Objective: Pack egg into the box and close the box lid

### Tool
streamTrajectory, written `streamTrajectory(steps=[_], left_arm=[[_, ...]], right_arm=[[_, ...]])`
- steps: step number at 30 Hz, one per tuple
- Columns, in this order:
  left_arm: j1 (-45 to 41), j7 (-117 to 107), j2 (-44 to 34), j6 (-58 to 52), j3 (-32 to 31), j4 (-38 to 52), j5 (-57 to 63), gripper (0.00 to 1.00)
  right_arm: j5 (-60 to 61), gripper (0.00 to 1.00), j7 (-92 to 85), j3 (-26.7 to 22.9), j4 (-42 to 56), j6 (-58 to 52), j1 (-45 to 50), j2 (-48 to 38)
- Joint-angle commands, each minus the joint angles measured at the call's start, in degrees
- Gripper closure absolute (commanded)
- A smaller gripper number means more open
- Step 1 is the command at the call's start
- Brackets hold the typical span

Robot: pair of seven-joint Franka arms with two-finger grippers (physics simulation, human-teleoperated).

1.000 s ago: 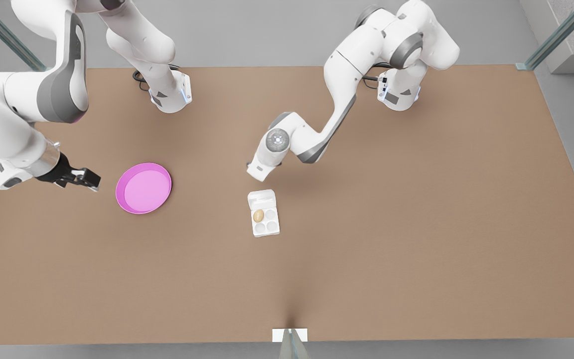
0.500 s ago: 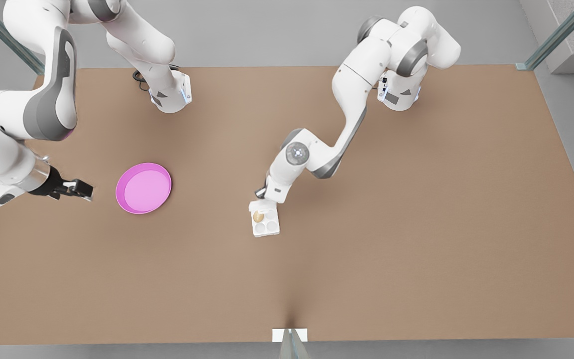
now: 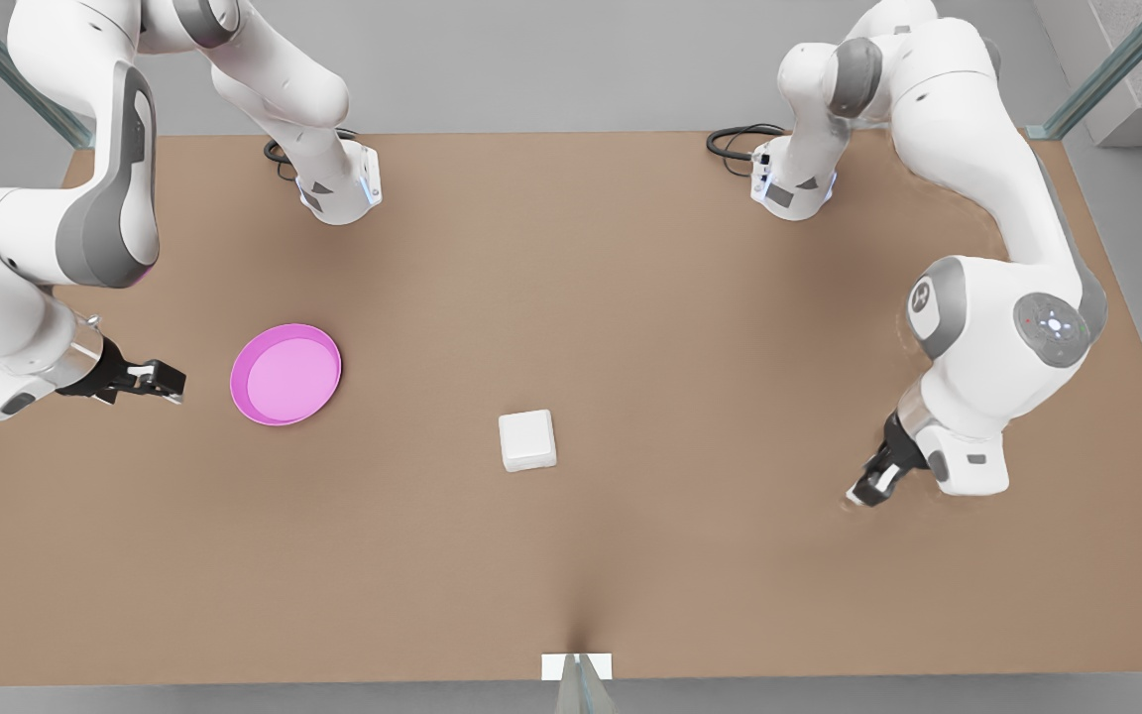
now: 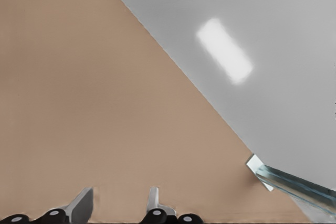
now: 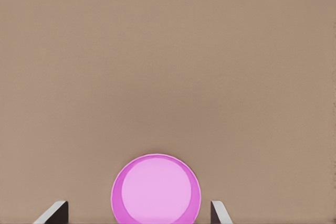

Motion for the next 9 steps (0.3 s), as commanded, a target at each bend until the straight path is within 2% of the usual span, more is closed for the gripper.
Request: streamTrajectory(steps=[1,2,4,9], left_arm=[[2.3,60.1,-11.6,-32.0,-2.3,-5.2,8.3,0.00],[5.0,60.1,-14.1,-29.7,-5.7,-7.5,8.8,0.00],[6.0,60.1,-15.4,-26.8,-7.1,-10.5,8.8,0.00],[6.1,60.1,-15.4,-26.9,-7.1,-10.5,8.8,0.00]], right_arm=[[0.2,0.00,-2.1,0.1,0.1,-0.2,-0.8,0.2],[-0.7,0.00,-1.9,0.0,0.1,-0.2,0.0,1.0],[-0.8,0.00,-1.9,0.0,-0.1,-0.2,0.0,1.8],[-0.9,0.00,-2.0,0.0,-0.3,-0.5,-0.1,1.8]])
